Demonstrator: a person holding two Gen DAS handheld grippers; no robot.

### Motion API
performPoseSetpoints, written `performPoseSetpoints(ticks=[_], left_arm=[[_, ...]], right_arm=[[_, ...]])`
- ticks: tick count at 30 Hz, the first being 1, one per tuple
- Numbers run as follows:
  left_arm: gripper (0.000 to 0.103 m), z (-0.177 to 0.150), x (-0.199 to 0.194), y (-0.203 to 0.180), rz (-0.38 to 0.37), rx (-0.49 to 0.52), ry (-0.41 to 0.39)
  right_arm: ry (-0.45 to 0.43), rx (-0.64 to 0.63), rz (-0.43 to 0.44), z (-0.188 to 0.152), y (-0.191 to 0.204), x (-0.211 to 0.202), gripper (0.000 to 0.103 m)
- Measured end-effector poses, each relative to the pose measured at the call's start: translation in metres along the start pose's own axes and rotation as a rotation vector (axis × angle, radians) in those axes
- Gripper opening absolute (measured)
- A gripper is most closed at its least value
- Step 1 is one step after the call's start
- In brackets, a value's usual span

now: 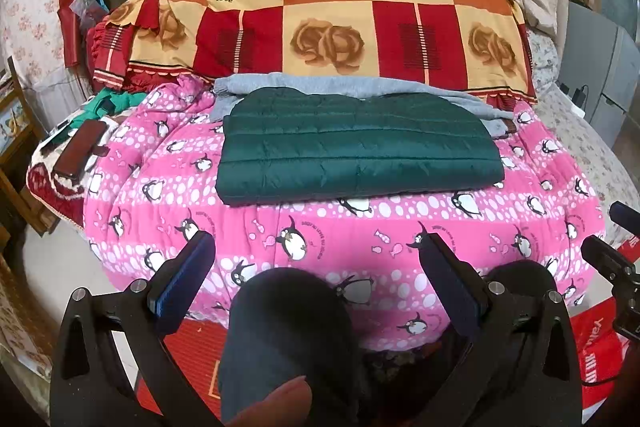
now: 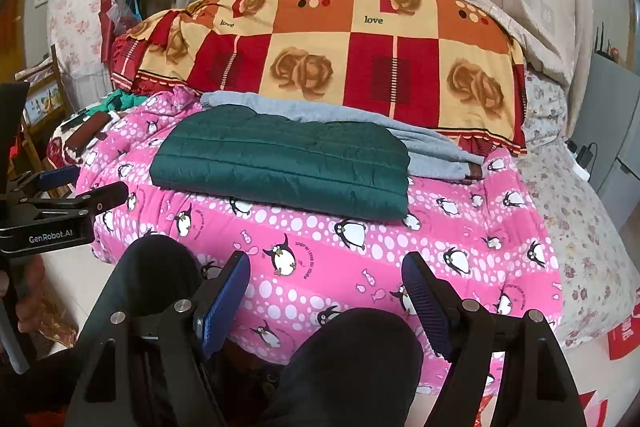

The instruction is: Fold large clothes

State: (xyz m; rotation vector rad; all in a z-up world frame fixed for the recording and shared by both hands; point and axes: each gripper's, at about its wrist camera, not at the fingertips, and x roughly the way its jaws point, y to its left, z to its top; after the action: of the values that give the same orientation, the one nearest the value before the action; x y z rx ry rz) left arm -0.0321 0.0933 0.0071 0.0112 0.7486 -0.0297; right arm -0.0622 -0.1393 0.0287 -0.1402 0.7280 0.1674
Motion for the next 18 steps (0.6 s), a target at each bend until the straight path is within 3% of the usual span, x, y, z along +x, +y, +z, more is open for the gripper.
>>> performPoseSetpoints(ticks=[18], left_arm=[[0.102,-0.0006,0.0015,0.0035,-0.001,-0.002,0.0]], right_arm=[[0.001,-0.013,0.007,0.0014,0.0073,0.0025,0.076]])
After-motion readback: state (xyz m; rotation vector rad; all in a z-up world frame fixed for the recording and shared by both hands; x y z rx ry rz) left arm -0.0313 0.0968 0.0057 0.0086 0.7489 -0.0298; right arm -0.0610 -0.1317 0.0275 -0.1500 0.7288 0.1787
